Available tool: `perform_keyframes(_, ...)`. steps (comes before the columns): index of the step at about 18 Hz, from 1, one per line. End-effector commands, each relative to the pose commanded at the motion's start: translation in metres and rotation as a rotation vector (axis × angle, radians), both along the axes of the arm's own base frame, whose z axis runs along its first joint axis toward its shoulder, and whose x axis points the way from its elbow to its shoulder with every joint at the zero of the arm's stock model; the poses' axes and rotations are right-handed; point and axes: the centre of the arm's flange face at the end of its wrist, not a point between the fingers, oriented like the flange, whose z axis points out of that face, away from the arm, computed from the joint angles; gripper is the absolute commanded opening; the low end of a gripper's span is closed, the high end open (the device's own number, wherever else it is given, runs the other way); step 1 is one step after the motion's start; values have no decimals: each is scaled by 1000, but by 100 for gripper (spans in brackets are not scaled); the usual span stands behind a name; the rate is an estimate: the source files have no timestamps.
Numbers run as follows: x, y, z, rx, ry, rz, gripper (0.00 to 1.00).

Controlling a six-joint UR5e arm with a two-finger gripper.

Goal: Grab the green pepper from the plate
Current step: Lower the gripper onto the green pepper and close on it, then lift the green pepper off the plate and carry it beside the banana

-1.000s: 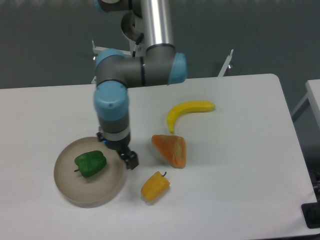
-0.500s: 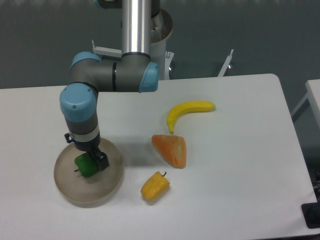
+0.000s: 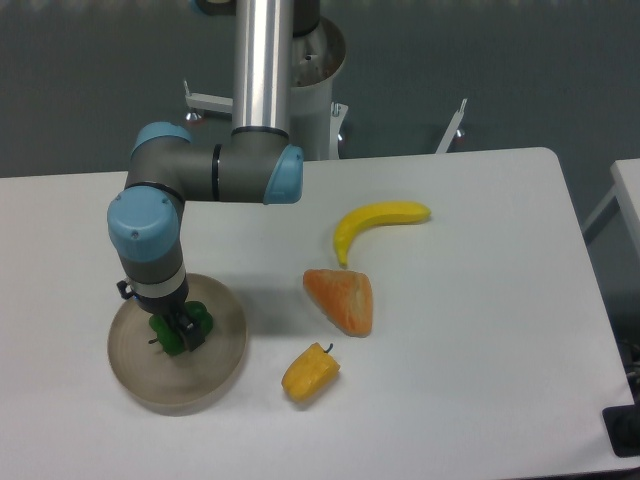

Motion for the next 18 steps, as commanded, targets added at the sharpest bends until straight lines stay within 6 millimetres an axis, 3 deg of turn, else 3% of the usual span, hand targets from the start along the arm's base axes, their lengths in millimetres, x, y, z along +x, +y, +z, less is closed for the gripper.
perform_keyframes(1,2,0,-1,-2,4,-7,95)
perform_keyframes(3,2,0,-2,-5,1,-6,45)
perform_keyframes(4,2,-1,-1,-4,-1,-3,32)
perform_keyframes(6,3,-1,9,9,1,-5,32)
perform_keyframes(9,-2,-5,54,74,15,1,32)
perform_keyframes(11,-12,-10,73,91,63,6,32)
perform_keyframes(13,-47,-23,105,123,112,56,32)
perform_keyframes(16,-99,-46,135,151,128,94,32)
perform_keyframes(18,-124,-56,135,117,127,92,32)
